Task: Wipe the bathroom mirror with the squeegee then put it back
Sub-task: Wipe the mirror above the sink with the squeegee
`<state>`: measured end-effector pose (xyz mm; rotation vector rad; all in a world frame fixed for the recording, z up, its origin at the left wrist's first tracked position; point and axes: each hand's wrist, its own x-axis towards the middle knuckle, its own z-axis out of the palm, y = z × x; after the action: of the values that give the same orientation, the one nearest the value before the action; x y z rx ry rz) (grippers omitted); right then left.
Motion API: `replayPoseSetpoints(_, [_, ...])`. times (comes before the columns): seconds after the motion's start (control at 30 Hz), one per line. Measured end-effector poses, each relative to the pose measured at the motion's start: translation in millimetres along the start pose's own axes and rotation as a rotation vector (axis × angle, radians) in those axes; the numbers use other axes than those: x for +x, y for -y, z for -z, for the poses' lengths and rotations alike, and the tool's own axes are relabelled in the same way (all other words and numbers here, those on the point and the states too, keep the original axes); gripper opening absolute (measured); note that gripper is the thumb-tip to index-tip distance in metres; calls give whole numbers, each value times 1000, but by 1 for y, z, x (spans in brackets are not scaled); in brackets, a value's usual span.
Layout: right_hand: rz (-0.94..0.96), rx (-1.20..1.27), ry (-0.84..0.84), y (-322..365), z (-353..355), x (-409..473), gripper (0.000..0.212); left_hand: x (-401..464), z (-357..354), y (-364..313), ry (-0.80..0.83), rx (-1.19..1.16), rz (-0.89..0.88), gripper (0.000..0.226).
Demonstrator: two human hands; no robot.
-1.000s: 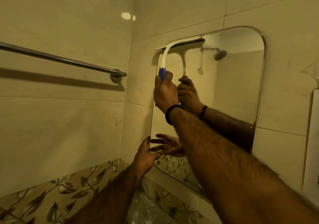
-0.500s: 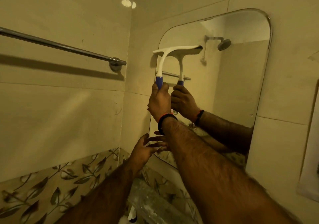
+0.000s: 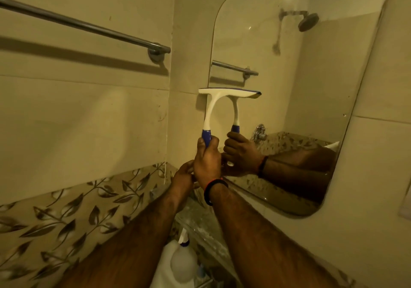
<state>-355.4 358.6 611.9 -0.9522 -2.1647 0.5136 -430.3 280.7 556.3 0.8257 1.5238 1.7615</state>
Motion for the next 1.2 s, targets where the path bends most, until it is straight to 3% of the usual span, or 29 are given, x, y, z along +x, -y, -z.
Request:
replayPoseSetpoints(0.03, [79,-89,-1,-9,6,-2,38,0,1,2,10,-20,25,28])
replayPoseSetpoints(0.07, [278,-29,-88,-6,22,-12,48,0,2,4,20,-47,46,26])
replayPoseSetpoints(0.1, [529,8,-207,-1,26,-20,58,1,4,5,27,-73,53,26])
replayPoseSetpoints(0.13, [602,113,-432,6,19,-30,55,1,7,7,29,-107,58,26])
replayPoseSetpoints(0.2, [403,369,-537,22,-8,-56,36,-1,12,9,32,-188,79,31])
replayPoseSetpoints(0.27, [-25,556,-275,29,-49,-66,26,-4,15,10,18,-217,95,39])
replayPoseSetpoints(0.3, [-149,612,-183,18,-59,-63,23,-4,18,12,-2,-174,78,39])
replayPoseSetpoints(0.47, [-203,622,-189,13,-76,-71,21,-5,30,19,-41,-34,8,45])
replayPoseSetpoints(1.2, [-354,703,-159,3,-118,-133,19,-28,44,31,-43,-75,58,34])
